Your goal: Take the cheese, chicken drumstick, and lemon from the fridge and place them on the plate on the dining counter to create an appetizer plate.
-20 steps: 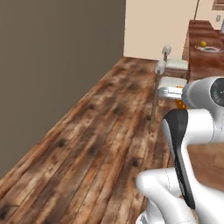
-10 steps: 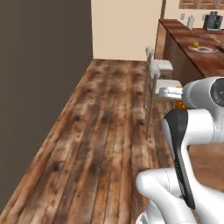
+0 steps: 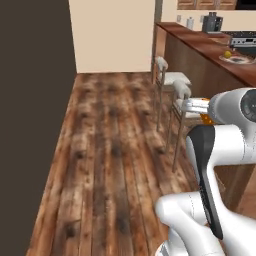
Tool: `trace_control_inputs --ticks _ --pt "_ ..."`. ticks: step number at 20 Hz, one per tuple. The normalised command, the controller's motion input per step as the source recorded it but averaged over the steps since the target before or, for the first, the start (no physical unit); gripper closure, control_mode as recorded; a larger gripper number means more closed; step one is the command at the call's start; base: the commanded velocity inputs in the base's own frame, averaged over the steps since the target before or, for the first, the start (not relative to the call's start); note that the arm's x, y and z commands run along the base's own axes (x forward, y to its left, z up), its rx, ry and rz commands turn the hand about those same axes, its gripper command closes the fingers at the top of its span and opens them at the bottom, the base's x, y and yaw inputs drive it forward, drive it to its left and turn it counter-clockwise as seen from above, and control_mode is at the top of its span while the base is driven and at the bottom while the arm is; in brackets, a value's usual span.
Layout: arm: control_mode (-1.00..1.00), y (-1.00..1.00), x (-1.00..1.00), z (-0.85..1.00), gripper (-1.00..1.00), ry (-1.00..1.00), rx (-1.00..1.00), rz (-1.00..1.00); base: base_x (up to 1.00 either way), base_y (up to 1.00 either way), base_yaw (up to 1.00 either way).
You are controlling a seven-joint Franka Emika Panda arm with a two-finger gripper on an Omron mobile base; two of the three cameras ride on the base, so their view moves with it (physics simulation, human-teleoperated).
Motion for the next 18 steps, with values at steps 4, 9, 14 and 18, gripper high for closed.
trace_control_inputs --ticks 4,9,14,18 --pt "1.00 0.00 0.00 0.00 1.00 0.00 0.00 0.00 1.00 0.63 -0.38" --pt "1.00 0.00 0.00 0.00 1.00 0.00 0.00 0.00 1.00 0.40 -0.35" --pt "1.00 0.00 0.00 0.00 1.00 0.00 0.00 0.00 1.00 0.35 -0.35" --pt "1.00 0.00 0.00 0.00 1.00 0.00 0.00 0.00 1.00 0.34 -0.39"
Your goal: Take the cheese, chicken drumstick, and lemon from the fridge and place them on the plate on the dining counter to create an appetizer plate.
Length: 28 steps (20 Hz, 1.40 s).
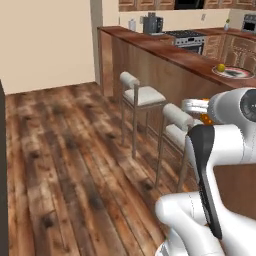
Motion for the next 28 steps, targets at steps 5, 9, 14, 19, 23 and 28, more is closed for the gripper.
trace_control_inputs --ticks 5,9,14,19,23,28 --pt "1.00 0.00 0.00 0.00 1.00 0.00 0.00 0.00 1.00 0.32 -0.47" --pt "1.00 0.00 0.00 0.00 1.00 0.00 0.00 0.00 0.99 0.23 -0.52" --pt "1.00 0.00 0.00 0.00 1.00 0.00 0.00 0.00 0.88 0.15 -0.53" --pt "1.00 0.00 0.00 0.00 1.00 0.00 0.00 0.00 0.50 0.13 -0.52" --pt "1.00 0.00 0.00 0.00 1.00 0.00 0.00 0.00 0.60 0.14 -0.51" --pt "1.00 0.00 0.00 0.00 1.00 0.00 0.00 0.00 0.80 0.27 -0.48"
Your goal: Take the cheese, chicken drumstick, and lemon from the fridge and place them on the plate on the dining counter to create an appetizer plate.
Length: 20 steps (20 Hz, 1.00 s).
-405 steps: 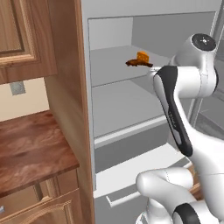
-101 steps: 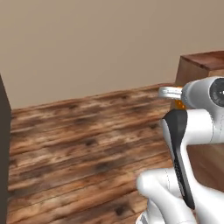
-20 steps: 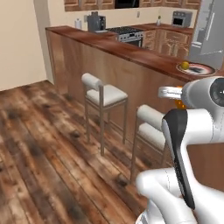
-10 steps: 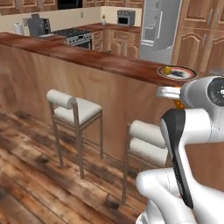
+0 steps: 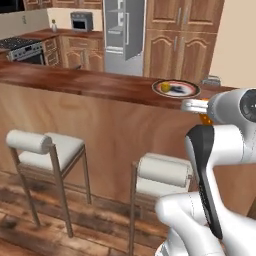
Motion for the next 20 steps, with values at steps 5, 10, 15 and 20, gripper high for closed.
trace_control_inputs --ticks 5,10,15,20 --pt "1.00 0.00 0.00 0.00 1.00 0.00 0.00 0.00 0.58 0.24 -0.42" --pt "1.00 0.00 0.00 0.00 1.00 0.00 0.00 0.00 0.54 0.10 -0.40" --pt "1.00 0.00 0.00 0.00 1.00 0.00 0.00 0.00 0.81 0.23 -0.33" --pt "-1.00 0.00 0.16 0.08 1.00 0.00 0.01 0.00 0.67 0.16 -0.09"
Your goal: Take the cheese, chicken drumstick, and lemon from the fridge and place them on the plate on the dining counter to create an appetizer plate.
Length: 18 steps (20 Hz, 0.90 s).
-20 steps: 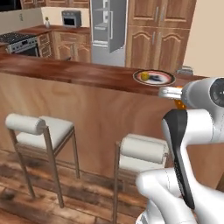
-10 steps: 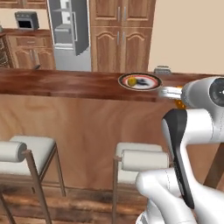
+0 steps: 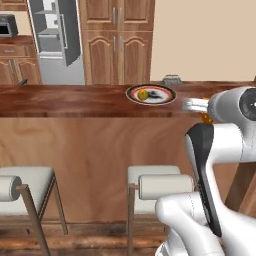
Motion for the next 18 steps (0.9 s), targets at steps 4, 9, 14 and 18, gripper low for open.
trace_control_inputs --ticks 4,9,14,18 --pt "-1.00 0.00 0.90 0.51 1.00 0.01 0.09 0.00 0.00 0.00 0.00" --pt "-1.00 0.00 1.00 0.52 1.00 0.09 0.11 0.00 0.00 0.00 0.00" --pt "-1.00 0.00 1.00 -0.02 1.00 0.09 0.01 0.00 0.00 0.00 0.00" --pt "-1.00 0.00 1.00 -0.30 1.00 0.05 0.00 -0.02 0.00 0.00 0.00"
